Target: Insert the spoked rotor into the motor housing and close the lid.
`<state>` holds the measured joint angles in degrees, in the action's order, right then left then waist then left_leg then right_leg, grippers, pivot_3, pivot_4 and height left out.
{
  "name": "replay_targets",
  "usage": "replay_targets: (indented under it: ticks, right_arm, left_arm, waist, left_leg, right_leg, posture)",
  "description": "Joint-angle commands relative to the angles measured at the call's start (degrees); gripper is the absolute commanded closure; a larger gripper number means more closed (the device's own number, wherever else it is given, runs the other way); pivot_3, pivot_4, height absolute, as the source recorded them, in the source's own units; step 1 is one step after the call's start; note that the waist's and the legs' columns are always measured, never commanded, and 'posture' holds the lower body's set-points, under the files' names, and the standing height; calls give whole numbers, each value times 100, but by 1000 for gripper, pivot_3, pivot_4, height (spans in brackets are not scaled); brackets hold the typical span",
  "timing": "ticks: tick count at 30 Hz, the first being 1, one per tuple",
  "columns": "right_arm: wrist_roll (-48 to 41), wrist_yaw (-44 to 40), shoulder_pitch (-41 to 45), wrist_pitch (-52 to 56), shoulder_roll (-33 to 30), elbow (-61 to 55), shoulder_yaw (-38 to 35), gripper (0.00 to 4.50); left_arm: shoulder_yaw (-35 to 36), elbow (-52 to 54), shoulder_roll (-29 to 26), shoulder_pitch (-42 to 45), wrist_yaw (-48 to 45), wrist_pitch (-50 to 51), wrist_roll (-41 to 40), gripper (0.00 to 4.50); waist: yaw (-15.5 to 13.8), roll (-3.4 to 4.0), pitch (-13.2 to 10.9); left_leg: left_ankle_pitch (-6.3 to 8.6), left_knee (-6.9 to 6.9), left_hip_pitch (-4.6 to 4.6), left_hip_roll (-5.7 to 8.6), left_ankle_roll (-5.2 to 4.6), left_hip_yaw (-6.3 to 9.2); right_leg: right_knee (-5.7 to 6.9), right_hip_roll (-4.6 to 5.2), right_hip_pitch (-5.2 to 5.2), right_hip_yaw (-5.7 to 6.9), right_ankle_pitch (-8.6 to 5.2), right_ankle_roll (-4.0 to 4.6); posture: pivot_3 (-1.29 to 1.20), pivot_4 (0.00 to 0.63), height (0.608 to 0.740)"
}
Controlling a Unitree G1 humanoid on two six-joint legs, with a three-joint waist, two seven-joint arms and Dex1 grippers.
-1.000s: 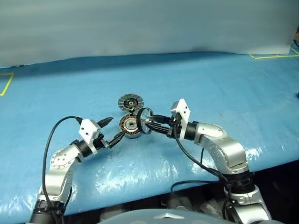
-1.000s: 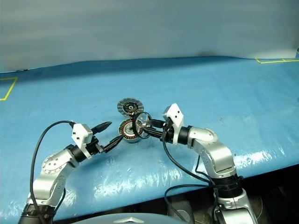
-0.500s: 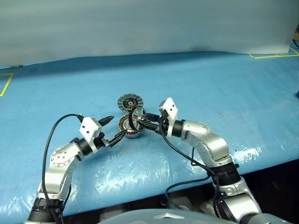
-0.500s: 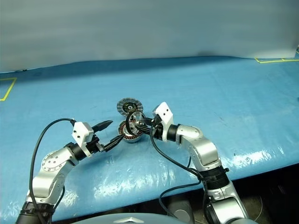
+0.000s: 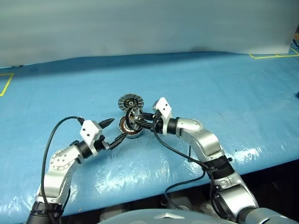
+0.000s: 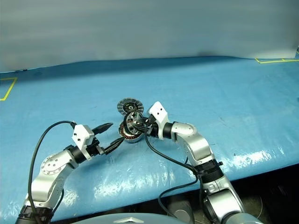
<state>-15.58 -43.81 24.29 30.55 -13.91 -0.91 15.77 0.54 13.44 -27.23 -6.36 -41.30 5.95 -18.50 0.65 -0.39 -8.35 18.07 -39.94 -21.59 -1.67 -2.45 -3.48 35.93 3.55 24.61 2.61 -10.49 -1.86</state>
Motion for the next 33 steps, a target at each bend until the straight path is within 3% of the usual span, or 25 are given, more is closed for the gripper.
replay_targets:
  ticks: [1, 14, 21, 32, 33]
  right_arm:
    - [51, -153, 47, -9, -112, -189, 136, 3154]
    - [316, -184, 217, -107, -244, -113, 380, 3154]
    - [200, -382, 184, -110, -264, -262, 348, 976]
    - [-60, -296, 178, -140, -70, -386, 85, 976]
    - [-121, -274, 167, -113, -18, -385, 48, 1148]
  left_arm:
    - [10, 234, -39, -20, -16, 15, -6, 371]
    - [-54, 216, 16, 71, -23, 37, -16, 371]
    - [-19, 214, 35, 46, 9, 8, -55, 371]
    - [6, 227, 41, 45, 38, 12, -99, 371]
    - [6, 226, 42, 47, 40, 13, -97, 371]
  waist:
    - [0, 0, 0]
    - [0, 0, 0]
    - [0, 0, 0]
    - [0, 0, -1]
    - [0, 1, -1]
  left_leg:
    - [0, 0, 0, 0, 0, 1]
    - [0, 0, 0, 0, 0, 1]
    - [0, 0, 0, 0, 0, 0]
    - [1, 0, -1, -1, -1, 0]
    - [0, 0, -1, -1, -1, 0]
  right_leg:
    - [0, 0, 0, 0, 0, 0]
    - [0, 0, 0, 1, -1, 2]
    - [0, 0, 1, 0, -1, 2]
    - [0, 0, 1, 1, -1, 2]
    - [0, 0, 1, 1, -1, 2]
  posture:
    - [0, 150, 740]
    - [0, 150, 740]
    - [0, 150, 740]
    - [0, 150, 740]
    - [0, 150, 740]
